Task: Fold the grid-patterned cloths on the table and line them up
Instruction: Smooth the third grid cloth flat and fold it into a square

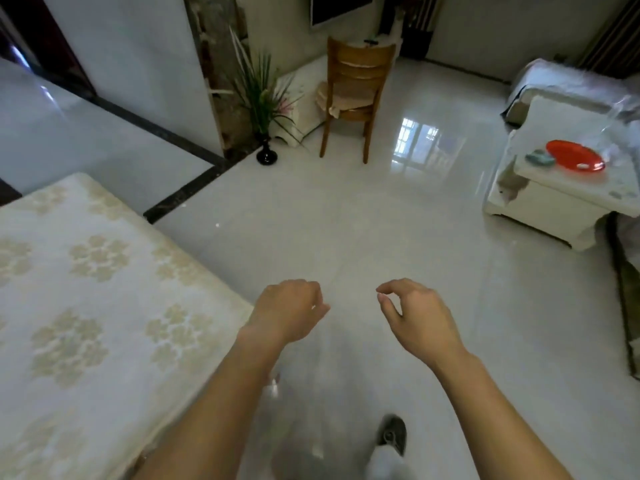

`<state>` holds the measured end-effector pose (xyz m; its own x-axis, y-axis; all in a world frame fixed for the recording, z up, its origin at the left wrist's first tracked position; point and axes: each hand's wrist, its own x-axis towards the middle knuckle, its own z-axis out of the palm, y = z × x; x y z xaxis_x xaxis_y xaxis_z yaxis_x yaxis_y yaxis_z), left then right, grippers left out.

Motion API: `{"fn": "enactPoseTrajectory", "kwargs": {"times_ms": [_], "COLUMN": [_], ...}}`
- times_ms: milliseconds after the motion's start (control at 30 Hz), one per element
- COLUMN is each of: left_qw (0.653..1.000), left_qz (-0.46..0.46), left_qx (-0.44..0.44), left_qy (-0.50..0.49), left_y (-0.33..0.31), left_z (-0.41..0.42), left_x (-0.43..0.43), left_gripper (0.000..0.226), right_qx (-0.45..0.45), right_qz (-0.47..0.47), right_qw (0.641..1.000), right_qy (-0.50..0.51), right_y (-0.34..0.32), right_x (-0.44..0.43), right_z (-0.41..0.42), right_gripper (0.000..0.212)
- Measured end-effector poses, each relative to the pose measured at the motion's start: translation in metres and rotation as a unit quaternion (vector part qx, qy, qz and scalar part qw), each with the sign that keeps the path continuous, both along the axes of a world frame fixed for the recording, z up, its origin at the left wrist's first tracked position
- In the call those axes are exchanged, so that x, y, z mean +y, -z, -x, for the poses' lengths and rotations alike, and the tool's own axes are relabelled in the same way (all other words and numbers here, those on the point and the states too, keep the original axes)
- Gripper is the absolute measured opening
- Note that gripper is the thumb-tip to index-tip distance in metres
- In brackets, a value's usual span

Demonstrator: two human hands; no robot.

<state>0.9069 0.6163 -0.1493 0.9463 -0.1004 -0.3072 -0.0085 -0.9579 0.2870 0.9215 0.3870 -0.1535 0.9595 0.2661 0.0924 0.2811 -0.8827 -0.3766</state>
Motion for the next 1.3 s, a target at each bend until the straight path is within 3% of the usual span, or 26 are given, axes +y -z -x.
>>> {"fn": "enactPoseTrajectory", "kwargs": {"times_ms": [333, 500, 633, 867, 1000, 1300], "left_qw": [0.974, 0.928, 0.895, 0.856, 0.853, 0.843], "left_qz": [-0.054, -0.105, -0.117, -0.094, -0.058, -0.06], "left_qx": [-0.006, -0.037, -0.028, -0.029, -0.049, -0.062], "left_qy": [-0.222, -0.356, -0.429, -0.507, -0.516, -0.531], "left_y": [-0.011, -0.044, -0.038, -0.018, -0.005, -0.006], "left_z": [-0.132, -0.164, -0.167, -0.189, -0.238, -0.315], "left_x": [0.037, 0.05, 0.063, 0.103, 0.136, 0.277], "left_gripper": [0.033, 0.026, 0.024, 0.026, 0.03, 0.031], "right_qx": [0.033, 0.027, 0.032, 0.034, 0.009, 0.002], "right_qz": [-0.069, -0.125, -0.136, -0.089, -0.085, -0.064], "right_qw": [0.98, 0.959, 0.935, 0.894, 0.883, 0.89], "right_qy": [-0.184, -0.255, -0.326, -0.438, -0.461, -0.452], "right_y": [0.023, 0.001, 0.006, 0.006, 0.002, 0.004], "right_x": [0.058, 0.098, 0.142, 0.21, 0.251, 0.386], "right_z": [-0.233, -0.318, -0.34, -0.372, -0.422, -0.505], "right_gripper": [0.02, 0.018, 0.014, 0.017, 0.012, 0.018]}}
